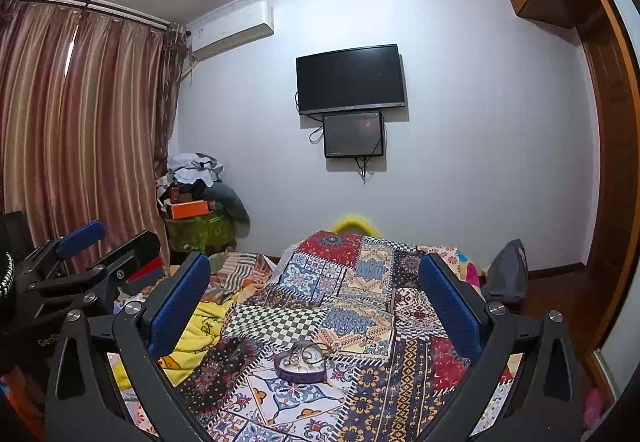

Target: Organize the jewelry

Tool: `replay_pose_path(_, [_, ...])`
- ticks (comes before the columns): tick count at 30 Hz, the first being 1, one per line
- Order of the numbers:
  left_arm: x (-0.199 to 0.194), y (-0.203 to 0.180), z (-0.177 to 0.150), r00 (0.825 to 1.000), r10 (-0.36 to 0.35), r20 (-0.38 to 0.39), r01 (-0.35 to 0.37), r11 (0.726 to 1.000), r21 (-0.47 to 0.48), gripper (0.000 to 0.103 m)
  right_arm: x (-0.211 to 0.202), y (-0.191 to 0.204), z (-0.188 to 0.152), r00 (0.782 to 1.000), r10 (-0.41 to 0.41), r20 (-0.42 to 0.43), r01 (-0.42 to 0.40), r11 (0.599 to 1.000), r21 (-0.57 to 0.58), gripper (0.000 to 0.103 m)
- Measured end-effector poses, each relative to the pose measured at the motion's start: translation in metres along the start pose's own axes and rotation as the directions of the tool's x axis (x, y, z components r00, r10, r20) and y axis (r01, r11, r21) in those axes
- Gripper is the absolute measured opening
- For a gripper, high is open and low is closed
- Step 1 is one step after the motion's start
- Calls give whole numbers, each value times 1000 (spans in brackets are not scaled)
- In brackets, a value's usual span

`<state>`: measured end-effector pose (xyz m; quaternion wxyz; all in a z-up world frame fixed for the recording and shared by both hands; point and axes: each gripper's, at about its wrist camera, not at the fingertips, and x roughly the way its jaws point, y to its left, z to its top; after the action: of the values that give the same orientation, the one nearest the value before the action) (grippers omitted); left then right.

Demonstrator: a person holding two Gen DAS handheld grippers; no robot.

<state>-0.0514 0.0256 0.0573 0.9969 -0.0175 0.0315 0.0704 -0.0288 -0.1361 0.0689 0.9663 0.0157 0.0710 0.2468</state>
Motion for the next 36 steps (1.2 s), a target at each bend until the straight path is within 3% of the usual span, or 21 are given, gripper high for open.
replay_pose_path(36, [11,-1,-8,999,-26,-45,26,1000,-4,102,0,-4,1,999,-11,-30,11,1000,9,103])
